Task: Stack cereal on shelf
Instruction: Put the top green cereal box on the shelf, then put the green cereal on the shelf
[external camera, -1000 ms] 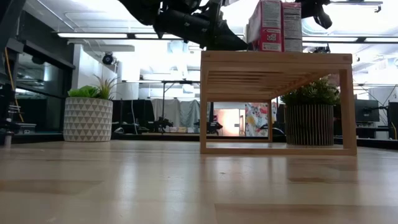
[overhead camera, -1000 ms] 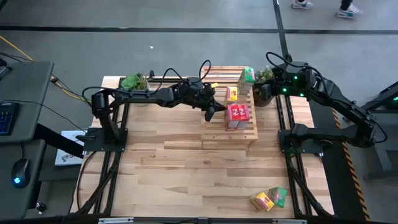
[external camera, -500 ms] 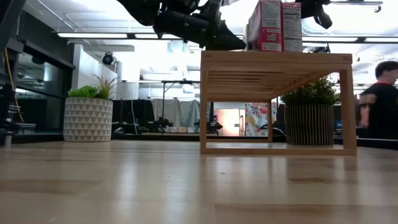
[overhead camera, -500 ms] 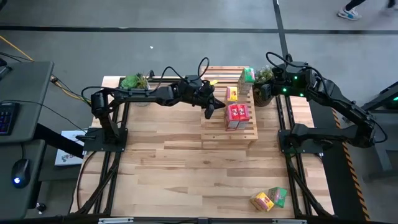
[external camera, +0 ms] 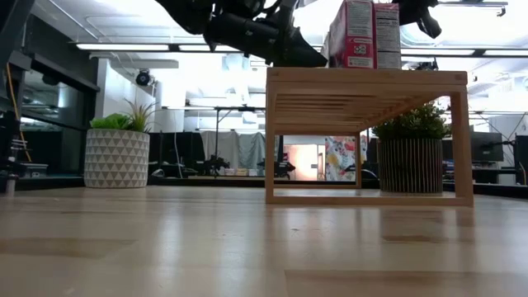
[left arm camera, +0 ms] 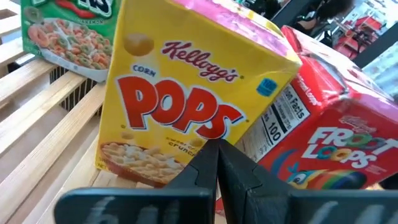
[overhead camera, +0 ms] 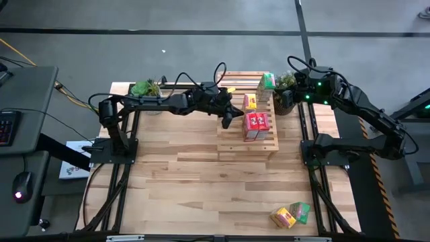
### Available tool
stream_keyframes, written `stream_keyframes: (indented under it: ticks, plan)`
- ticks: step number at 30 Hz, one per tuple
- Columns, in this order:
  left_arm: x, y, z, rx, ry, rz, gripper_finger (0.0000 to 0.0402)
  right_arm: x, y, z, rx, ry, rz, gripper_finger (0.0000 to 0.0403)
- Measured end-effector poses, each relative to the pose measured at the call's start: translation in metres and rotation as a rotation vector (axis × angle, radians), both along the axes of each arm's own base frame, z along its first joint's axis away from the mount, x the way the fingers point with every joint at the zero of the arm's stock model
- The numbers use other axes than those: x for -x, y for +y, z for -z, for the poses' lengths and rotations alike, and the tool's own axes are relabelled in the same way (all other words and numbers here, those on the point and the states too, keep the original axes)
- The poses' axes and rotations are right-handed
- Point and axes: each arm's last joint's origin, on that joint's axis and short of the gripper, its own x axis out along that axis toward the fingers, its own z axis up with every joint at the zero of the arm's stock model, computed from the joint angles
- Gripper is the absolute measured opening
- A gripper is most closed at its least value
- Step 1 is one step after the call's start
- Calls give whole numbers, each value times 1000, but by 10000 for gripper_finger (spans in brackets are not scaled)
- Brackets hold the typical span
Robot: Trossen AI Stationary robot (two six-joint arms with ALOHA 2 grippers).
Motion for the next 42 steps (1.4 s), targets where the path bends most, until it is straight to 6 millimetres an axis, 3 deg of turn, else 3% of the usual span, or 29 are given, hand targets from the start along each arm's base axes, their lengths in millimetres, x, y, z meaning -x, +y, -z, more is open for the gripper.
stream_keyframes:
  ticks: [5,9,13,18,23,27,30,38,42]
  plan:
    - [16,16,-7,-25,58,-28,0,0,0,0,0,-1,0,0]
    - [48,36,-29,-64,116,-92,0,1,1,0,-12,-9,-10,0]
    - [85,45,-61,-133,64,-181,0,3,5,6,-109,21,-47,20]
    - [128,45,-85,-164,-52,-303,0,16,15,24,-297,201,-92,105]
    - [155,36,-87,-106,-119,-402,0,34,30,39,-467,428,-101,223]
    - [165,29,-80,-33,-124,-453,0,46,42,43,-543,547,-120,296]
    - [164,23,-76,8,-117,-463,0,53,51,41,-607,505,-120,326]
    - [161,18,-76,-6,-120,-435,0,73,73,36,-850,377,89,339]
    - [162,20,-76,-42,-113,-384,0,55,80,36,-898,375,136,339]
